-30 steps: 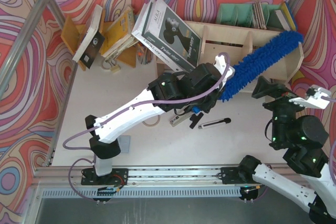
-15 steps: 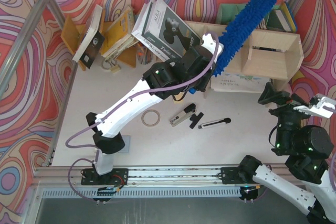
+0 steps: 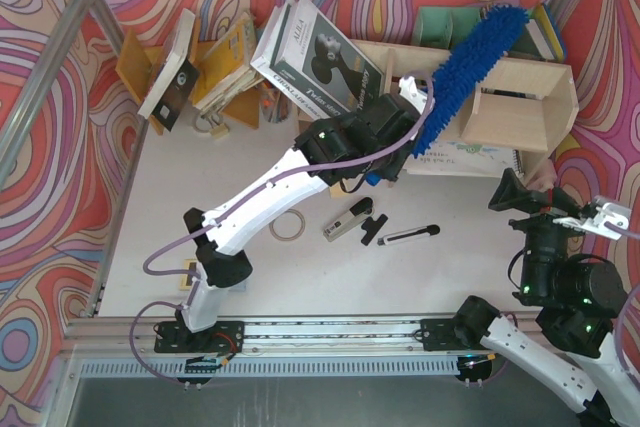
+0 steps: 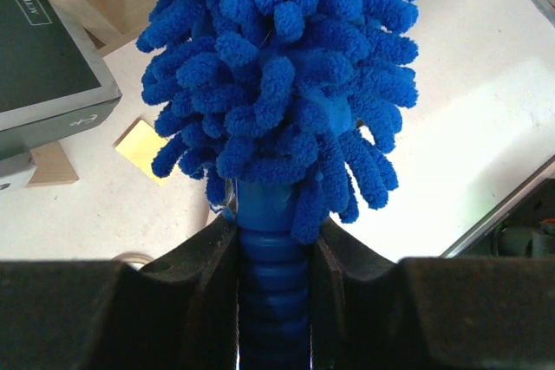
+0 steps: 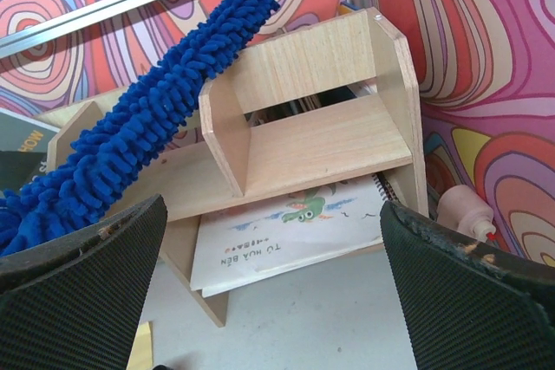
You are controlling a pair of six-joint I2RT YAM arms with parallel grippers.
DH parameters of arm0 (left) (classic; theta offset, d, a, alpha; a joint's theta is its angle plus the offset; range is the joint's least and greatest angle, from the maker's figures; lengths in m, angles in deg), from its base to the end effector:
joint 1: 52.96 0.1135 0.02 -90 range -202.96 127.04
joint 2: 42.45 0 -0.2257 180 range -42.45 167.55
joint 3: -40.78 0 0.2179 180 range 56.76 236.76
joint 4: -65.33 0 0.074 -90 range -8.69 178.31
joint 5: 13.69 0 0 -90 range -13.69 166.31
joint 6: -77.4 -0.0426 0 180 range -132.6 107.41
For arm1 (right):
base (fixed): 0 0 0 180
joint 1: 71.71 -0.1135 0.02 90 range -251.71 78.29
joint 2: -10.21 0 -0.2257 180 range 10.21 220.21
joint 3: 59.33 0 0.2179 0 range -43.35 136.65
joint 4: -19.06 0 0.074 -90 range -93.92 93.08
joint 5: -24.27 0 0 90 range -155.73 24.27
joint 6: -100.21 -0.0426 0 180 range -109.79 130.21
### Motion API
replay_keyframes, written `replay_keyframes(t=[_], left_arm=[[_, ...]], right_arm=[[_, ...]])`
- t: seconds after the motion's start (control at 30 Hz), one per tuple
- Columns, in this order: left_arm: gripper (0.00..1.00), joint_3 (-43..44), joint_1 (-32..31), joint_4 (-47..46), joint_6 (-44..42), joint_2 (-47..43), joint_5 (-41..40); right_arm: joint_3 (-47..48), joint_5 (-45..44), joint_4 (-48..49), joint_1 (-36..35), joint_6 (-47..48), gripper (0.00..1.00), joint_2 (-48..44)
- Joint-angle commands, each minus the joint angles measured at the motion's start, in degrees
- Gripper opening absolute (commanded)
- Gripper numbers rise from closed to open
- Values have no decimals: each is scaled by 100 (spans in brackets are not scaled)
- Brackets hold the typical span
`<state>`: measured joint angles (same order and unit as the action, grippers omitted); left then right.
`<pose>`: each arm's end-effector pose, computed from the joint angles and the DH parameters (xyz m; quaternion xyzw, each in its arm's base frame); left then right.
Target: Dust the bookshelf with a duster
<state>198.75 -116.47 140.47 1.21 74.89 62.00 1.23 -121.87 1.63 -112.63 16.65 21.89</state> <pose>0.1807 -0.3390 0.3906 0.3164 0.8212 -0.2025 0.4296 0.0426 -0.0099 0.3743 0.2026 0.5600 0.0084 0.8033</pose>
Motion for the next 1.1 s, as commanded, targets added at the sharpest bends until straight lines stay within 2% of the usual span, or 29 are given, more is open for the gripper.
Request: replay_keyframes(t=[0.0,0.47,0.8,0.97,1.07], left_arm=[[0,141,-154,-70,-97,-44,296],[0,15,-823,62,-843,-251,427],[0,-1156,-816,-996,-828,-1046,-492],[0,-1412,-647,-1387,-587,-1230,-701],[0,-1215,-588,-1237,-566,-1044,-737]], right_arm=[[-116,150,164,-1,-18,99,-20],[-259,133,182,6,-170,99,-8],[-289,-42,144,-2,-292,99,121],[-289,-11,137,4,-296,99,187],[-291,-11,139,-2,-300,99,156]])
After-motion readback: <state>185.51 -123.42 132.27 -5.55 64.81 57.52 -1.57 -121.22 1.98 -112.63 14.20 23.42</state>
